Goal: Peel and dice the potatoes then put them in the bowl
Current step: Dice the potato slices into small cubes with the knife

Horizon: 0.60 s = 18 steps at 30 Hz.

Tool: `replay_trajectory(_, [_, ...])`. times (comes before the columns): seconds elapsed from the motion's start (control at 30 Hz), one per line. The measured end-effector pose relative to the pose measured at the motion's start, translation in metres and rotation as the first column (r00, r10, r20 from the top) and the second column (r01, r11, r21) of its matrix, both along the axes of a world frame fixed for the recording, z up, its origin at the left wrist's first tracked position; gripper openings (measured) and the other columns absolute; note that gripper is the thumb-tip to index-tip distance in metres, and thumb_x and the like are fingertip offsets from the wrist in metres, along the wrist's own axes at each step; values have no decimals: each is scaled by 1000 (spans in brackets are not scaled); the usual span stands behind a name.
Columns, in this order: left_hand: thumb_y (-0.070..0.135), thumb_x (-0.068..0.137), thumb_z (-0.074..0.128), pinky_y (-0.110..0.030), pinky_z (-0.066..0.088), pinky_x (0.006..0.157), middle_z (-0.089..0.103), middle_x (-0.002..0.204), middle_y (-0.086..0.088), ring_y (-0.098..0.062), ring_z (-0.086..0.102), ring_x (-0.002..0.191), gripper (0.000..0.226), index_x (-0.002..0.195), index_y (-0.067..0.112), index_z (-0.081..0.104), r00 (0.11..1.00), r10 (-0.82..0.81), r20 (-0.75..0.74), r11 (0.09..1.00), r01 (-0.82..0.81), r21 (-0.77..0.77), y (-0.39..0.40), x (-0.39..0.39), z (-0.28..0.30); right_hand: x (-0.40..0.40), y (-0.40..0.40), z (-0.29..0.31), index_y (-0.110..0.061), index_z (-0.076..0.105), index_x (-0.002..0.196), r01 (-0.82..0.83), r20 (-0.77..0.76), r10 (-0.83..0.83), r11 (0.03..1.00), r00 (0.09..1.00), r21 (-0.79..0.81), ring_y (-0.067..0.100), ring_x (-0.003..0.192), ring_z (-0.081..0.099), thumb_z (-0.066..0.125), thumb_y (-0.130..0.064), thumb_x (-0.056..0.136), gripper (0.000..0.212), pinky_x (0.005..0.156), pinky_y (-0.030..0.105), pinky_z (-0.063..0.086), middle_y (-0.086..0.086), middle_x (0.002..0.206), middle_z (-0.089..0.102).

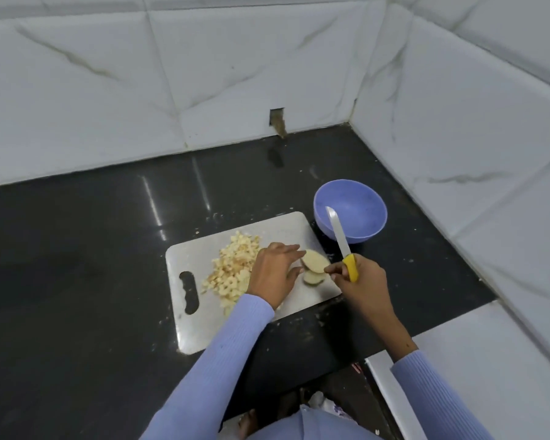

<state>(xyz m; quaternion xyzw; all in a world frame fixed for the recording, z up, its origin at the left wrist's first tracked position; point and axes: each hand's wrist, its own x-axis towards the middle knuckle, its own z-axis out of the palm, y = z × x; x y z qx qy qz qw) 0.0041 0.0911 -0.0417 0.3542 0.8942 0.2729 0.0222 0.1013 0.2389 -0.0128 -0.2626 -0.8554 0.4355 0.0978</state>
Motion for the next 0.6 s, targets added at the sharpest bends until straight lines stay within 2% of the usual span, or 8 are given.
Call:
replay_trajectory(0.07, [15,85,66,-34,36,95,61,128,1,-25,51,116,37,121,19,65,996,-81,-26,990,77,-119,16,-9,3,3,10,0,-18,55,63,18,-7,-19,1000,1000,-20,0,75,64,68,2,77,28,66,6,45,-10,76,70])
replay_trajectory(0.17, [36,85,65,-27,28,90,62,124,12,-16,46,113,36,120,27,64,989,-141,-41,942,121,-314,31,-19,8,3,19,-3,-8,63,72,0,1,0,1000,1000,-28,-8,70,59,69,0,79,12,64,-1,41,-13,74,67])
replay_trajectory(0.27, [56,78,65,-30,29,91,62,118,11,-16,47,108,48,116,27,65,991,-131,-42,910,103,-401,40,-20,10,2,24,-6,-18,59,71,-43,25,43,999,999,-12,-8,69,56,69,-2,81,21,64,-4,38,-11,76,65])
replay_trajectory(0.37, [55,79,65,-30,29,92,62,116,8,-16,48,108,47,115,25,65,990,-126,-66,912,89,-401,44,-17,8,2,26,-7,-25,54,68,-60,38,61,998,997,-29,-5,70,58,68,-2,82,31,63,-4,39,-13,76,64])
replay_trajectory(0.47, [48,89,56,-29,28,93,64,113,4,-17,50,108,38,116,23,64,975,-166,-148,913,95,-397,45,-15,7,1,28,-8,-27,54,70,-69,54,73,995,996,-66,-3,72,60,67,-1,83,31,62,-4,39,-14,77,65])
replay_trajectory(0.53, [41,94,50,-32,30,91,68,103,-1,-20,54,103,32,109,17,66,962,-175,-211,924,87,-372,44,-14,7,-1,28,-8,-27,54,70,-76,52,80,995,995,-71,-2,73,61,67,-1,83,31,62,-4,39,-14,77,65])
replay_trajectory(0.6, [30,93,55,-34,33,84,69,86,-7,-26,59,90,23,94,11,67,953,-134,-272,961,59,-270,41,-13,5,-3,28,-8,-25,56,71,-83,44,87,994,995,-76,0,73,62,67,-2,83,29,62,-1,41,-14,78,66])
